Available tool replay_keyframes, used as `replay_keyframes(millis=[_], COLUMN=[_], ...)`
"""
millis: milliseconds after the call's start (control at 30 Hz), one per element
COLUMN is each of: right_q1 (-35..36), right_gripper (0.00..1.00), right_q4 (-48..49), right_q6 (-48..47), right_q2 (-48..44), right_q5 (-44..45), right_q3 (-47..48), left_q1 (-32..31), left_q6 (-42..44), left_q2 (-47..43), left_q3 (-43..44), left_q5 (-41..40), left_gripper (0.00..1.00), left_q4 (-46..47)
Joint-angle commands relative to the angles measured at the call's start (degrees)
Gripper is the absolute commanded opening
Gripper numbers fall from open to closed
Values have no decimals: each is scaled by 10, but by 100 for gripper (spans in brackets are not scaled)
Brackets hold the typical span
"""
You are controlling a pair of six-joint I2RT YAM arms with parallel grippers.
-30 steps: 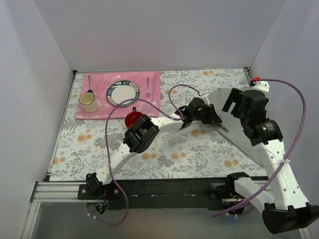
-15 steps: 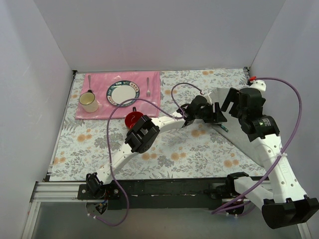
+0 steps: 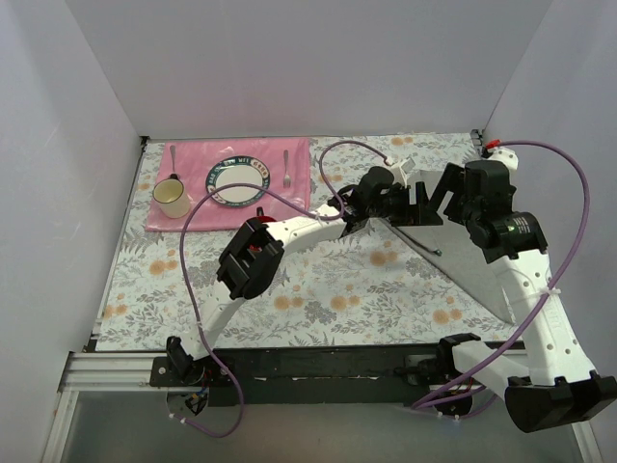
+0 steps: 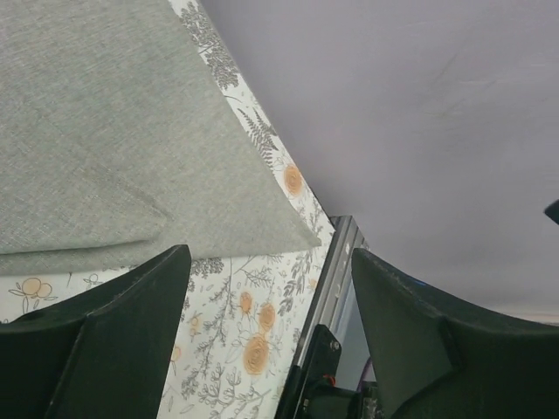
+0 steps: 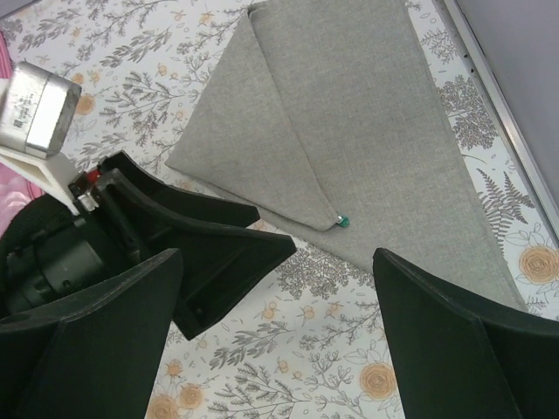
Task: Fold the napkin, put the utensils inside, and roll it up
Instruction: Fold the napkin
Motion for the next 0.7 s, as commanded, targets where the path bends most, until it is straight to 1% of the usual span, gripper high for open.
replay_keyframes(millis=[0,100,133,167,200,233,267,300,333,367,400,433,500,567,633,667], right_q1=[-3,-4,-6,-7,-14,-17,-20,-30,-35,-41,-57,-66,-89,-107,-123,-146], right_gripper=[97,97,98,98,99,99,99,98,98,98,98,97,95,92,88,87], right_q4=[-32,-40,-40,-38,-38,-39,-39,-39,-33,-28,-22,-14,4,18,30,38], right_q6=[7,8,7,6,3,1,0,-1,-1,-2,-1,1,7,18,27,27], right_q2=[-16,-20,-24,-25,-26,-24,-22,-20,-17,-15,-15,-11,-6,9,22,26], right_q5=[9,12,8,6,2,-4,-8,-12,-26,-37,-49,-72,-88,-120,-140,-148], right_q3=[16,13,7,3,-2,-9,-15,-20,-35,-44,-53,-65,-98,-126,-146,-169], left_q1=[1,8,10,20,25,32,44,50,59,63,66,73,76,83,91,94], left_q6=[12,33,39,43,45,45,45,48,53,58,62,75,83,91,101,103], left_q2=[-49,-96,-138,-159,-184,-229,-256,-279,-328,-351,-372,-419,-459,-510,-537,-561], left_q3=[3,-67,-116,-139,-166,-189,-238,-259,-278,-312,-324,-336,-354,-358,-352,-345], left_q5=[23,-26,-42,-73,-84,-93,-102,-106,-111,-114,-118,-121,-125,-112,-88,-85], left_gripper=[69,69,69,69,69,68,68,68,69,69,70,70,72,73,74,75], left_q4=[-64,-73,-78,-82,-89,-91,-90,-92,-94,-97,-109,-116,-138,-150,-164,-183])
